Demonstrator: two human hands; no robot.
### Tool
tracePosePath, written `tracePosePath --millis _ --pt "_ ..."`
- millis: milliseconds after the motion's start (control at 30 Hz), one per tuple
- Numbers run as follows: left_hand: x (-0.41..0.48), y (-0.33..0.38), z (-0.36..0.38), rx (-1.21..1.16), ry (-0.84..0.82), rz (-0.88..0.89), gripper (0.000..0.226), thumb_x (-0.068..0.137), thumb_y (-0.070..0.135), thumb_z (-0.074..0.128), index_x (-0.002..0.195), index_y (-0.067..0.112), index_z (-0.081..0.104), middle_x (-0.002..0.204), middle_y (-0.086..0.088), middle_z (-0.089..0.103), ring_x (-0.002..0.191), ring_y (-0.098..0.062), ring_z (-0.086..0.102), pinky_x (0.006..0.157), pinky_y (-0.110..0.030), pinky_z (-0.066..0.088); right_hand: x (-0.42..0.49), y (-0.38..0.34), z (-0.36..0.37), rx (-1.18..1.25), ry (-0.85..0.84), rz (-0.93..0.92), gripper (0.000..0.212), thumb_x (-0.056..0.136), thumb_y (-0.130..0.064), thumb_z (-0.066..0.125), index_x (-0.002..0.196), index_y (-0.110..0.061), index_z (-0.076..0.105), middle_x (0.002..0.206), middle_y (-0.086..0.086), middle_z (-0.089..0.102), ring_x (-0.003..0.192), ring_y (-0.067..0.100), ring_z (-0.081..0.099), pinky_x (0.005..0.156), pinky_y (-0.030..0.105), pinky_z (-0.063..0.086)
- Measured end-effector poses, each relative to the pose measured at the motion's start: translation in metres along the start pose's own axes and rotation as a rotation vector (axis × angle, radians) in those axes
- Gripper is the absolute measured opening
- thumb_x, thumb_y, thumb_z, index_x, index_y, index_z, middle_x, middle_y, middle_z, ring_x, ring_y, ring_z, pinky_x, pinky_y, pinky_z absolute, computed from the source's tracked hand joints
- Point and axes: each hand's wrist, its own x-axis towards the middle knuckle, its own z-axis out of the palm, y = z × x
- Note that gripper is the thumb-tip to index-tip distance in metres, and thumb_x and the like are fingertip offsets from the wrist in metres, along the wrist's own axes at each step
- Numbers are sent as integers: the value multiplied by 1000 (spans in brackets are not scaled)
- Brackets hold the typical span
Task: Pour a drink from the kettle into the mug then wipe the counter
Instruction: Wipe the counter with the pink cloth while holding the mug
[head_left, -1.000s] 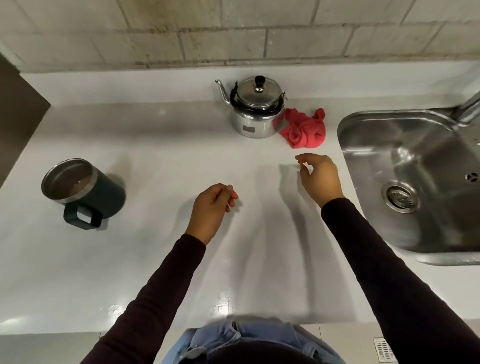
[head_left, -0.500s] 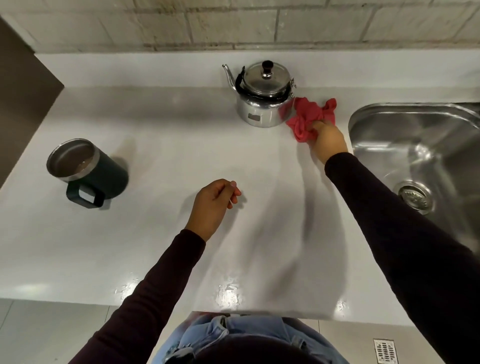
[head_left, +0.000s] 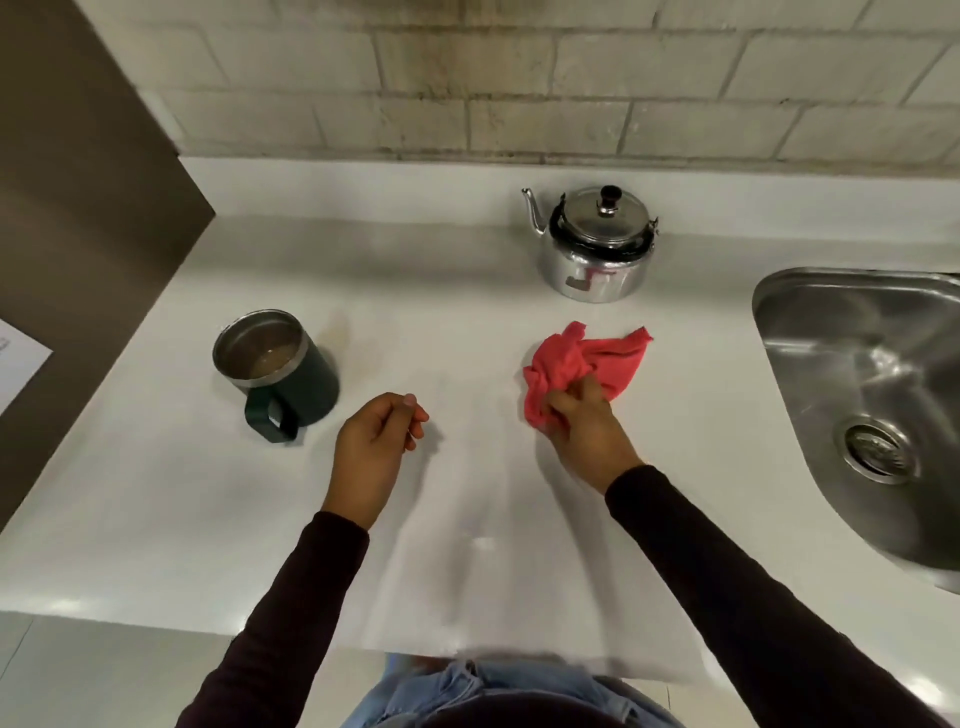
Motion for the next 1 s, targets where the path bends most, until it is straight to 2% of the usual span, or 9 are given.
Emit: tracePosePath --millis 167,400,500,567,667,733,800,900,1000 --pt "10 -1 -60 -12 95 26 31 93 22 46 65 22 61 61 5 57 55 0 50 58 -9 44 2 -64 47 -39 -69 -64 18 88 -16 59 104 -12 68 110 15 49 105 35 46 94 46 44" --pt "27 -5 -127 -69 217 60 32 93 19 47 63 15 57 51 11 54 51 -2 48 54 -11 46 15 -151 112 -113 -117 -118 26 90 -30 58 114 -21 64 122 12 49 118 33 40 104 39 38" --pt "32 -16 -145 -60 281 38 37 92 20 46 57 7 49 49 8 51 52 -5 44 56 -17 41 18 -167 121 -141 -111 -74 29 88 -35 58 115 -23 61 122 10 52 115 33 46 101 39 41" --pt "36 -23 -153 -78 287 -13 38 93 23 47 62 0 48 55 1 49 57 -14 45 63 -28 40 21 -174 113 -22 -48 34 33 88 -36 58 118 -23 55 119 8 54 106 32 55 94 40 47" --pt "42 -31 -156 -133 156 -143 27 92 28 49 77 5 54 74 -8 59 71 -23 56 68 -38 49 31 -176 101 128 263 175 40 87 -32 59 124 -20 47 123 5 54 107 27 57 93 45 48" --pt "40 -36 -152 -143 27 -243 23 90 32 52 90 11 59 92 -8 64 87 -23 62 74 -41 55 37 -176 101 106 356 210 53 85 -32 63 132 -16 43 130 9 49 119 29 49 100 47 43" --pt "39 -38 -146 -159 -66 -310 22 89 34 54 94 15 63 99 -5 66 96 -19 62 81 -40 55 44 -178 111 61 258 251 70 85 -44 61 141 -14 32 142 14 39 132 32 36 111 49 32" --pt "47 -32 -138 -275 -144 -410 21 89 31 54 87 15 67 88 -1 68 89 -13 63 82 -33 53 53 -180 139 -96 25 298 80 87 -58 47 150 -31 5 159 14 6 146 40 1 115 60 2" --pt "55 -27 -135 -373 -132 -471 33 91 30 50 67 10 59 64 -2 59 70 -14 60 78 -31 55 53 -175 157 -281 -34 203 68 90 -57 38 148 -41 7 161 11 -4 143 46 -12 110 63 -13"
